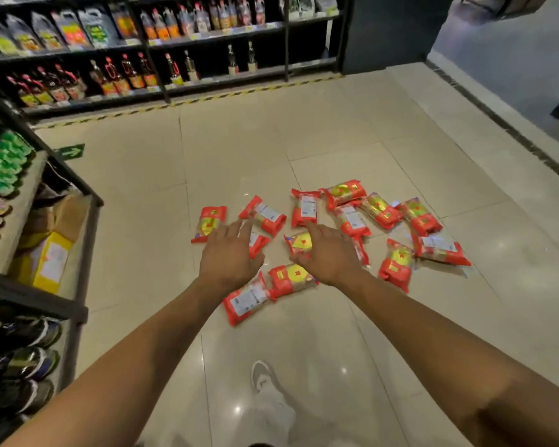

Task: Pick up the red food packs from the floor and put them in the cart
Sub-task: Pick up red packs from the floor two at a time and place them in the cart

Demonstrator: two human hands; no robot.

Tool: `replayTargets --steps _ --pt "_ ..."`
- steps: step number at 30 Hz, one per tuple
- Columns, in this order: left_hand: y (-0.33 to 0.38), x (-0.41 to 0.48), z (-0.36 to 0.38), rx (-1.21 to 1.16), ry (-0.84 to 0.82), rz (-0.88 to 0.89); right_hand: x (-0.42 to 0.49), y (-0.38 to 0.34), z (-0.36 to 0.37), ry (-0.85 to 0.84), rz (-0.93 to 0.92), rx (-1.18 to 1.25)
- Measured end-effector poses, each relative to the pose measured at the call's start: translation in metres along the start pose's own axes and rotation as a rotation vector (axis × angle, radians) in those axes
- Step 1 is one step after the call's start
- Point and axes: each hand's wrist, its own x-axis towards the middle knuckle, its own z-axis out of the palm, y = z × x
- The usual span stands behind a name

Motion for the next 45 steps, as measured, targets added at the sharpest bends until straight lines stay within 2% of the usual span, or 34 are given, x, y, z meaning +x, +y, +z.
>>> replayTargets --steps 9,16,23,30,36,41,45 --pt "-0.036 0.138 0.041 0.010 -0.132 0.016 0.150 0.006 0.016 -0.174 -0.031 -0.091" --pt "-0.058 0.246 0.138 0.025 -0.292 -0.087 0.288 0.053 0.089 -0.335 -0.102 -0.117" --pt "-0.076 0.321 0.309 -0.048 -0.415 -0.155 0.368 0.107 0.250 -0.571 -0.095 -0.067" --pt "-0.116 0.339 0.508 -0.046 -0.570 -0.232 0.439 0.138 0.427 -0.708 -0.135 -0.127" --pt "-0.157 0.356 0.664 -0.047 -0.728 -0.283 0.517 0.144 0.568 -0.778 -0.307 -0.146" --pt "-0.183 0.374 0.758 -0.144 -0.918 -0.288 0.562 0.169 0.654 -0.879 -0.384 -0.281" --pt "-0.200 0.383 0.797 -0.269 -1.040 -0.306 0.589 0.176 0.696 -0.995 -0.383 -0.288"
